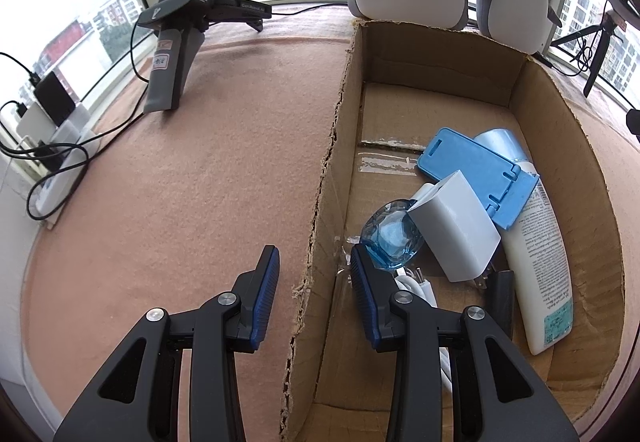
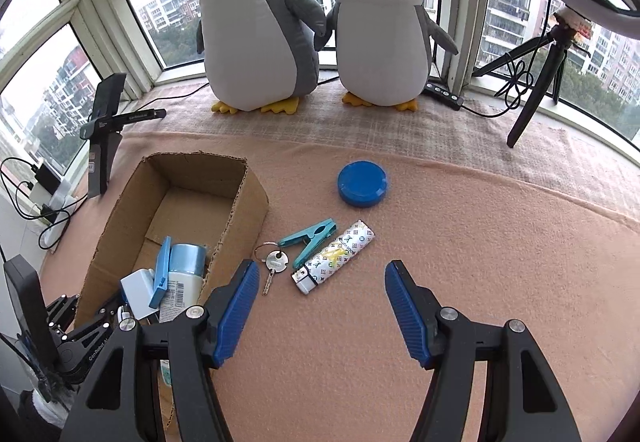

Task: Organize rigid objects
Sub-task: 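Move the right tool to the patterned lighter and grasp it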

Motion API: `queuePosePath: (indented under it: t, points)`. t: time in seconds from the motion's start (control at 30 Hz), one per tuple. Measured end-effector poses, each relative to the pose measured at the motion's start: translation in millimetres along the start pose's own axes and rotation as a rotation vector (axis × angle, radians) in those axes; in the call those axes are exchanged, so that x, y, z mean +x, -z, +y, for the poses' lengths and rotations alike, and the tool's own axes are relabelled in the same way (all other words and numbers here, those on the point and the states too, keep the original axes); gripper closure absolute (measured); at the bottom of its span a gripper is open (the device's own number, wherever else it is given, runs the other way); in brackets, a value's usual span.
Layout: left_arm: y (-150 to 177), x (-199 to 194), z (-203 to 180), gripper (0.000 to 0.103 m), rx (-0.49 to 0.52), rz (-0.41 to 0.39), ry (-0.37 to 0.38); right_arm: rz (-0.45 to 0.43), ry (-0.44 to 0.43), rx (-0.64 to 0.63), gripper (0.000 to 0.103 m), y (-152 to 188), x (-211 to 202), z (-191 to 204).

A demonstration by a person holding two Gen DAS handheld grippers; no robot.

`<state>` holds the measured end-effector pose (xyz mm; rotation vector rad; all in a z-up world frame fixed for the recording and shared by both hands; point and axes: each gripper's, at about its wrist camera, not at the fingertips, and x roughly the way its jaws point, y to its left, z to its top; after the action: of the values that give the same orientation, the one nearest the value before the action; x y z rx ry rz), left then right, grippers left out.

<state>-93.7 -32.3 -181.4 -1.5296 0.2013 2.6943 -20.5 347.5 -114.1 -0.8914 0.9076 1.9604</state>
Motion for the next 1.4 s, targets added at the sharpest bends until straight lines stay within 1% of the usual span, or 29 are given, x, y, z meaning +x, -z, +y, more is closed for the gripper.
queuePosePath:
  t: [0.23, 0.43, 0.63, 0.73, 0.93, 1.13, 1.27, 1.4]
  points:
    - [1, -1, -2, 0.067, 0.004, -0.003, -0.004, 0.022, 0.022, 0.076, 0.041, -2, 13, -32]
    - [1, -1, -2, 0.067, 0.003, -0.004, -0.004, 0.057, 0.018, 0.118, 0.042, -4, 30, -42]
    - [2, -1, -2, 0.067, 0.002, -0.004, -0.003, 0.077, -0.002, 0.198, 0.041, -9, 43, -53]
    - [1, -1, -2, 0.067, 0.001, -0.004, -0.003, 0.089, 0.002, 0.231, 0.042, -11, 49, -57]
    - [2, -2, -1, 0.067, -0.003, -0.004, 0.002, 0.113, 0.008, 0.228, 0.042, -13, 62, -51]
    - [3, -1, -1, 0.067, -0.006, -0.004, 0.005, 0.147, 0.04, 0.215, 0.042, -16, 80, -46]
    - [3, -1, -1, 0.067, -0.013, -0.003, 0.01, 0.169, 0.076, 0.189, 0.048, -17, 90, -41]
    - [4, -1, 0, 0.067, -0.016, -0.004, 0.014, 0.176, 0.091, 0.176, 0.049, -18, 95, -39]
